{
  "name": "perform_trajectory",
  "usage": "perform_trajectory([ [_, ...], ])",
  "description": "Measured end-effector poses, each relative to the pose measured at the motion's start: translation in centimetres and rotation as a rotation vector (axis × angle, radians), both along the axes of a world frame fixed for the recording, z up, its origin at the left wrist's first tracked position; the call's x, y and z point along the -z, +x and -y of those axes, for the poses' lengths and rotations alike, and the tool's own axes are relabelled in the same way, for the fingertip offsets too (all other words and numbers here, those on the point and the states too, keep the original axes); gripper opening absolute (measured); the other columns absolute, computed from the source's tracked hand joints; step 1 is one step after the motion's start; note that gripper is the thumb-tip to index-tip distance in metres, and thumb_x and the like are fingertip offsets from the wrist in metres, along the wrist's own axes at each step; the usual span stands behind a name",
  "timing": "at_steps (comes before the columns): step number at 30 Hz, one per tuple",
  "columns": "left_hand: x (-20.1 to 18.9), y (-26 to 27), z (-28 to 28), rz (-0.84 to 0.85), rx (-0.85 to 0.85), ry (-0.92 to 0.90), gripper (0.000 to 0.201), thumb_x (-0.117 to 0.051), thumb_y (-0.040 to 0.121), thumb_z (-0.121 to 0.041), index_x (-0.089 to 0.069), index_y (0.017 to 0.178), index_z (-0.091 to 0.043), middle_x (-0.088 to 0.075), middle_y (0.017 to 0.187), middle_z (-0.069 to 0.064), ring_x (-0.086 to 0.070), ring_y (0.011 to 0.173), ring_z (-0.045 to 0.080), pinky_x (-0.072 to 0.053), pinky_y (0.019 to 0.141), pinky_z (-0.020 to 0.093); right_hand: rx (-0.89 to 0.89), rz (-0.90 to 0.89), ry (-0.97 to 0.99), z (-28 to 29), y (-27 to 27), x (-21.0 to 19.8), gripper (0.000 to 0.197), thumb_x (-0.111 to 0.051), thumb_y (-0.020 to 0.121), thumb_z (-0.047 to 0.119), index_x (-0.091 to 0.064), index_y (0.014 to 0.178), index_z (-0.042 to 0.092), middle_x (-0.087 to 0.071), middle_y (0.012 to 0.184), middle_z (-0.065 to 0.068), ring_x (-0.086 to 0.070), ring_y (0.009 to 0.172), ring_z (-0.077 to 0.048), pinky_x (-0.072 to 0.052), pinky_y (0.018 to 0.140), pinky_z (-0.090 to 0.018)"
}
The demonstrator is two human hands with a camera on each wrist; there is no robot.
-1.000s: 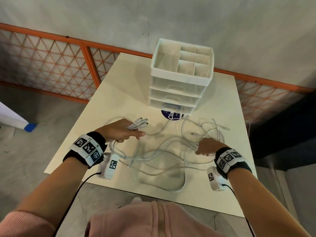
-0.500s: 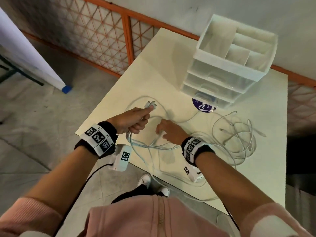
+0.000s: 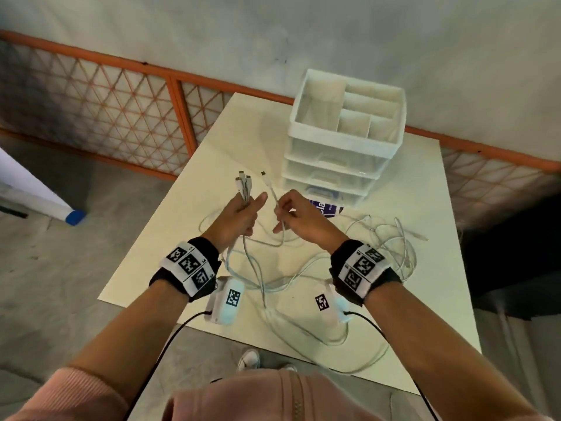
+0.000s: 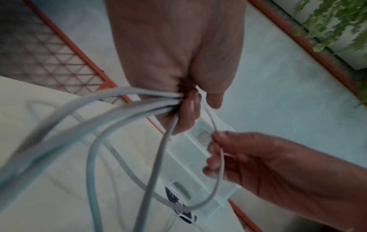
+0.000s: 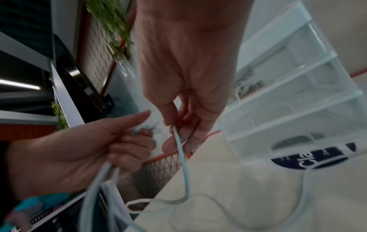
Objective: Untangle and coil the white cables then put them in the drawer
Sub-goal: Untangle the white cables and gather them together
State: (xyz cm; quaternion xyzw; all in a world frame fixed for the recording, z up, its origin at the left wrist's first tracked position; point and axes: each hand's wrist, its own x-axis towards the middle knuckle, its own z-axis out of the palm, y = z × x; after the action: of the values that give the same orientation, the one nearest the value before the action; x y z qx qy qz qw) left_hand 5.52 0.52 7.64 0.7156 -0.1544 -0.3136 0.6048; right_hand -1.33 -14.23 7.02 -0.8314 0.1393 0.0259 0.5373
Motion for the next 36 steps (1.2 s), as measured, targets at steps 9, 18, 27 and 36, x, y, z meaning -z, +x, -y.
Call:
perform_trajectory([
  [9, -1.7, 0.1, 5.0, 0.139, -0.067, -0.051, 0.030, -0.033, 0.102, -0.029, -0.045, 0.078, -0.014, -0.048, 0.071, 0.001, -0.048, 0.065, 0.013, -0.043, 0.058, 0.023, 0.023, 0.066, 0.026, 1.5, -2.1, -2.2, 0.019, -0.048, 0.098, 0.030, -0.048, 0.082, 0.019, -0.061, 0.067, 0.000, -0.057, 0.054, -0.013, -0.047, 0.057, -0.022],
  [18, -3.9, 3.1, 3.2, 0.007, -0.306, -0.458, 0.040, -0.028, 0.104, -0.030, -0.027, 0.066, -0.020, -0.023, 0.048, -0.011, -0.020, 0.039, 0.006, -0.024, 0.040, 0.018, -0.103, -0.280, -0.212, 8.5, -5.9, -1.7, 0.060, -0.035, 0.095, 0.055, -0.055, 0.057, 0.014, -0.067, 0.067, -0.006, -0.062, 0.073, -0.012, -0.041, 0.081, -0.021],
  [27, -3.8, 0.4, 3.4, 0.266, 0.066, -0.094, 0.022, -0.072, 0.083, -0.028, -0.058, 0.067, -0.021, -0.031, 0.042, -0.009, -0.023, 0.034, 0.006, -0.021, 0.035, 0.018, -0.050, -0.050, -0.270, 7.9, -4.5, -5.8, 0.042, -0.056, 0.091, 0.045, -0.055, 0.061, 0.015, -0.055, 0.056, 0.009, -0.055, 0.056, -0.011, -0.049, 0.061, -0.028],
  [36, -3.6, 1.2, 3.8, 0.381, 0.014, -0.083, 0.019, -0.068, 0.086, -0.017, -0.058, 0.070, -0.012, -0.041, 0.036, -0.012, -0.031, 0.032, 0.002, -0.025, 0.037, 0.011, -0.036, -0.048, -0.213, 7.9, -4.9, -7.9, 0.054, -0.037, 0.098, 0.048, -0.058, 0.063, 0.011, -0.045, 0.037, 0.005, -0.042, 0.048, -0.022, -0.048, 0.077, -0.031],
])
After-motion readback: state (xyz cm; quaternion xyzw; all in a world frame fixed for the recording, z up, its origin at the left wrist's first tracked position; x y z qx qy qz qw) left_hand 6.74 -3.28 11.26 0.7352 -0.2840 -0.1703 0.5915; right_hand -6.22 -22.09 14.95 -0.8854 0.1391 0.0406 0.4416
